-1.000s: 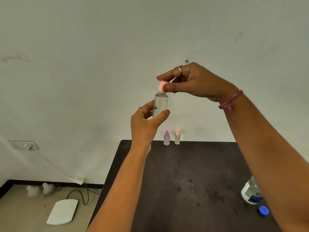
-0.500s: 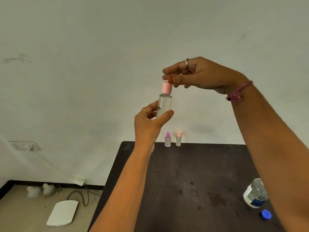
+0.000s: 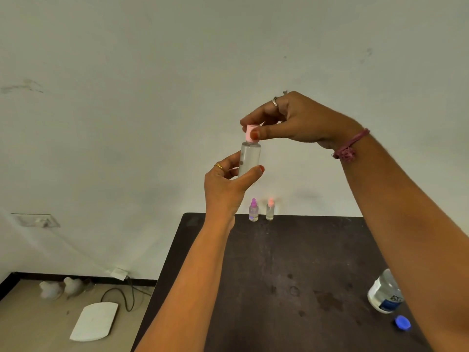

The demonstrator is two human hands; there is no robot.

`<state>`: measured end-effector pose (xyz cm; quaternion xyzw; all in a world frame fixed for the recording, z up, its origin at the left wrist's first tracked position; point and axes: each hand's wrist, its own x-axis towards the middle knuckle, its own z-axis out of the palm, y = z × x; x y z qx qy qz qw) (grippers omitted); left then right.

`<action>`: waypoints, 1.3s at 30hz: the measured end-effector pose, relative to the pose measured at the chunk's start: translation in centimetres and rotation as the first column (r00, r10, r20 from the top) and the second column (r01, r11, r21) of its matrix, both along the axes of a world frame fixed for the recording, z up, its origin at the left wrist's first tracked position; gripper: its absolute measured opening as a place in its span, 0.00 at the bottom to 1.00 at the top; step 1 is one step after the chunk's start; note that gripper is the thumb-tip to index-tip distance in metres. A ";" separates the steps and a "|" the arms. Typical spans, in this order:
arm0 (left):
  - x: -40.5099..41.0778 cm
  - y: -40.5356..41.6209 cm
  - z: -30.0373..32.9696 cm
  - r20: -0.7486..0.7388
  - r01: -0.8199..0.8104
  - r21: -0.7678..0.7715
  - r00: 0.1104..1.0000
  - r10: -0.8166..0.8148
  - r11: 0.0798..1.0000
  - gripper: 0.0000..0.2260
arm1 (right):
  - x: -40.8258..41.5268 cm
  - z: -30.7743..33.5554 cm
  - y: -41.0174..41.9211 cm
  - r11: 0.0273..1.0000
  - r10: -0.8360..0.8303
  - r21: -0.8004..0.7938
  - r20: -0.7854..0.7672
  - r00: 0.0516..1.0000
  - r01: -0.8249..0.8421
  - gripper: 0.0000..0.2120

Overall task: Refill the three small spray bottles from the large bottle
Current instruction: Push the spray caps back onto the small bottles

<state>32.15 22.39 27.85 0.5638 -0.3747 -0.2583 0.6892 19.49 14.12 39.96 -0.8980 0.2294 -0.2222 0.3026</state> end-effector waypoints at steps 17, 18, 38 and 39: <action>-0.1 -0.1 -0.3 -0.011 -0.027 0.013 1.000 0.027 1.000 0.20 | 0.9 -2.5 -0.1 0.964 -0.194 0.210 0.125 0.973 0.165 0.29; -0.1 -0.1 -0.3 -0.013 -0.022 0.012 1.000 0.022 1.000 0.19 | 0.6 -2.4 -0.1 0.956 -0.149 0.270 0.120 0.981 0.112 0.28; -0.3 -0.1 -0.8 -0.026 -0.018 0.048 0.999 0.019 0.999 0.23 | 1.8 -5.0 -0.2 0.906 -0.185 0.421 0.274 0.944 0.055 0.20; -0.2 -0.1 -0.8 -0.019 -0.021 0.052 1.000 0.022 0.998 0.23 | 1.6 -4.9 -0.3 0.901 -0.156 0.432 0.235 0.959 0.041 0.20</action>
